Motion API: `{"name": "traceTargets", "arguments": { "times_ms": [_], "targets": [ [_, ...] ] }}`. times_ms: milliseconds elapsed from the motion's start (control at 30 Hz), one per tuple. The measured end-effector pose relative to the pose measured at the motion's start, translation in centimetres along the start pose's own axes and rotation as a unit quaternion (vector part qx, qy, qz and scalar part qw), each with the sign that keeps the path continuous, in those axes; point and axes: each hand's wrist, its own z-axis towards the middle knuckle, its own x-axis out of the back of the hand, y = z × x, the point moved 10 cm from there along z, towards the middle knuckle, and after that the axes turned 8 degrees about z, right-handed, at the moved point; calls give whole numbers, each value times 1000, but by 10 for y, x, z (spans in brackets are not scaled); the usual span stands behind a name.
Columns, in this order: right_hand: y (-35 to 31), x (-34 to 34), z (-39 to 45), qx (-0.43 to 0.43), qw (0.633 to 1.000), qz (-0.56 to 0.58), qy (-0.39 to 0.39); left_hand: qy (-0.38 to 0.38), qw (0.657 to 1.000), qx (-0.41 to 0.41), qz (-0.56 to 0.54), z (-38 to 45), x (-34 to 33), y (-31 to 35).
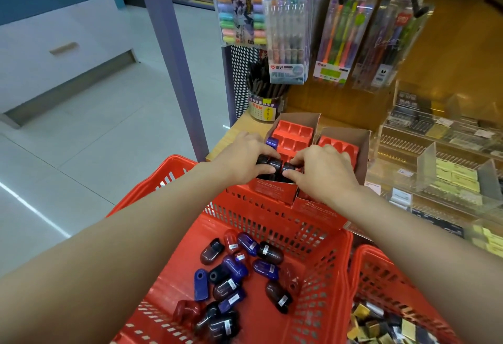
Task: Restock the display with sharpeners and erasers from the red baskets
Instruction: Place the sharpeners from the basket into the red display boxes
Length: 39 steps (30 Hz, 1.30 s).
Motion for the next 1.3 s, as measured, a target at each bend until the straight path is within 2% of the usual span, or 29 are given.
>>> {"name": "traceTargets", "arguments": {
  "times_ms": [67, 100, 167, 200, 233, 267, 333, 400, 467, 600, 800, 933, 1033, 1100, 1133, 1200, 1267, 1300],
  "targets": [
    [-10, 5, -3, 15, 999, -34, 1, 32, 999, -2, -15, -8, 9, 3],
    [-16, 11, -8, 36, 999, -24, 29, 71, 996, 6, -53, -17, 16, 2],
    [-31, 27, -30, 107, 983, 84, 122, 169, 976, 25, -133, -47, 30, -9],
    [-39, 28, -46, 144, 968, 143, 144, 202, 967, 34, -152, -66, 31, -15],
    [-47, 19, -60, 166, 960, 179, 134, 207, 965, 48, -156, -83, 24, -24],
    [-53, 0, -71, 167, 962, 195, 95, 178, 969, 70, -158, -98, 9, -34],
    [-51, -56, -86, 113, 971, 209, -20, 21, 979, 126, -160, -124, -47, -56],
    [-35, -119, -100, 17, 964, 226, -139, -162, 957, 173, -168, -156, -113, -75],
    [-15, -175, -113, -69, 946, 224, -224, -265, 931, 187, -167, -181, -158, -86],
    [10, -251, -132, -142, 924, 175, -310, -288, 915, 242, -146, -195, -199, -115],
    [-4, -329, -163, -112, 896, 163, -398, -308, 882, 347, -81, -196, -263, -146],
    [-19, -344, -161, -73, 914, 138, -374, -288, 882, 364, -81, -195, -294, -142],
    [-19, -343, -157, -69, 912, 134, -382, -282, 887, 356, -81, -194, -293, -140],
    [-18, -334, -148, -70, 919, 131, -364, -248, 877, 398, -108, -193, -277, -152],
    [-18, -325, -138, -69, 932, 142, -327, -216, 861, 437, -147, -193, -266, -161],
    [-29, -307, -111, -20, 957, 167, -235, -154, 803, 500, -287, -192, -247, -173],
    [-56, -301, -94, 96, 967, 141, -191, -133, 741, 507, -420, -188, -231, -171],
    [-71, -305, -91, 159, 964, 94, -191, -141, 725, 501, -451, -187, -224, -168]
  ]
}}
